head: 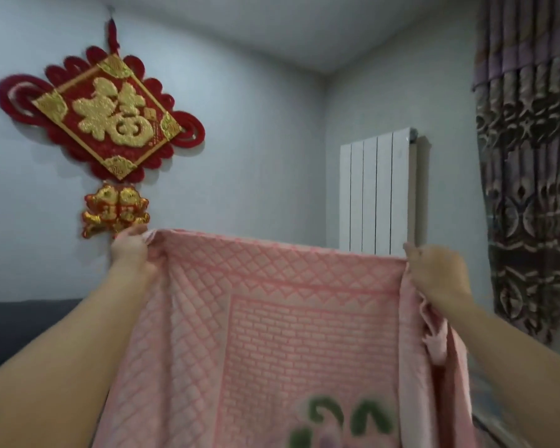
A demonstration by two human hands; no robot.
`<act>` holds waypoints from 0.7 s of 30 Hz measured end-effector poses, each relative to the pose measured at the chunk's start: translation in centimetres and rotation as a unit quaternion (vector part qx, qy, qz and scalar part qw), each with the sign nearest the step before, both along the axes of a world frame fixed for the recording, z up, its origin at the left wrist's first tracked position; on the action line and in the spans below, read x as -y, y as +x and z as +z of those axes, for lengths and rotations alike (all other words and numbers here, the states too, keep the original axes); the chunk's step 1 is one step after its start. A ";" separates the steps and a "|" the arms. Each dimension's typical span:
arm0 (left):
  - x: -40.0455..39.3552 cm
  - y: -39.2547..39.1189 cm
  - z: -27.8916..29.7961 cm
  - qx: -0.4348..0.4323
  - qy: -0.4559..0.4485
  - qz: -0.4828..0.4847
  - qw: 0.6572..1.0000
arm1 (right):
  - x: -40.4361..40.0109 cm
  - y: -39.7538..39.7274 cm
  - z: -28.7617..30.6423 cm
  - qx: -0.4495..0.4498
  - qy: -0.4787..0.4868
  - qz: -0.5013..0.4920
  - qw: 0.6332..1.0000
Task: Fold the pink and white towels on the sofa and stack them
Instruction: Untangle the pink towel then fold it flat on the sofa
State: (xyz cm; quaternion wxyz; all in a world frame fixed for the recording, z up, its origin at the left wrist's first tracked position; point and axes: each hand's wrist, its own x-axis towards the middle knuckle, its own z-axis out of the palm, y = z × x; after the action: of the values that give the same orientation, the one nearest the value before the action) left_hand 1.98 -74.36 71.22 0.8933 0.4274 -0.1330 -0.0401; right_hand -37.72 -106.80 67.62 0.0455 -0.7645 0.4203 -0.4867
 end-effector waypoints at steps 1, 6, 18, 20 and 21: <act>-1.0 0.0 2.1 0.027 -0.017 0.008 0.999 | -0.9 -0.3 2.5 0.045 -0.022 0.010 0.999; -7.0 -3.3 5.9 0.040 -0.117 -0.009 0.992 | -7.0 -3.6 7.0 0.137 -0.114 0.123 0.976; -23.9 -9.8 -37.2 -0.172 0.362 0.000 0.916 | -15.4 -13.4 -36.2 -0.330 -0.074 0.269 0.902; -26.2 -11.9 -42.9 -0.230 0.439 -0.004 0.868 | -16.6 -17.3 -42.6 -0.446 0.016 0.305 0.841; -27.1 -12.8 -45.1 -0.248 0.479 0.005 0.842 | -16.2 -20.0 -46.2 -0.489 0.036 0.316 0.812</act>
State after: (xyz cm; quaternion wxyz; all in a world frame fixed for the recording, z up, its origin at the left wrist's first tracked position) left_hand -10.82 -47.30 26.14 0.5803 0.7788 0.1315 -0.1989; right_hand -57.74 -90.64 21.42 0.0124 -0.9901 0.1397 0.0084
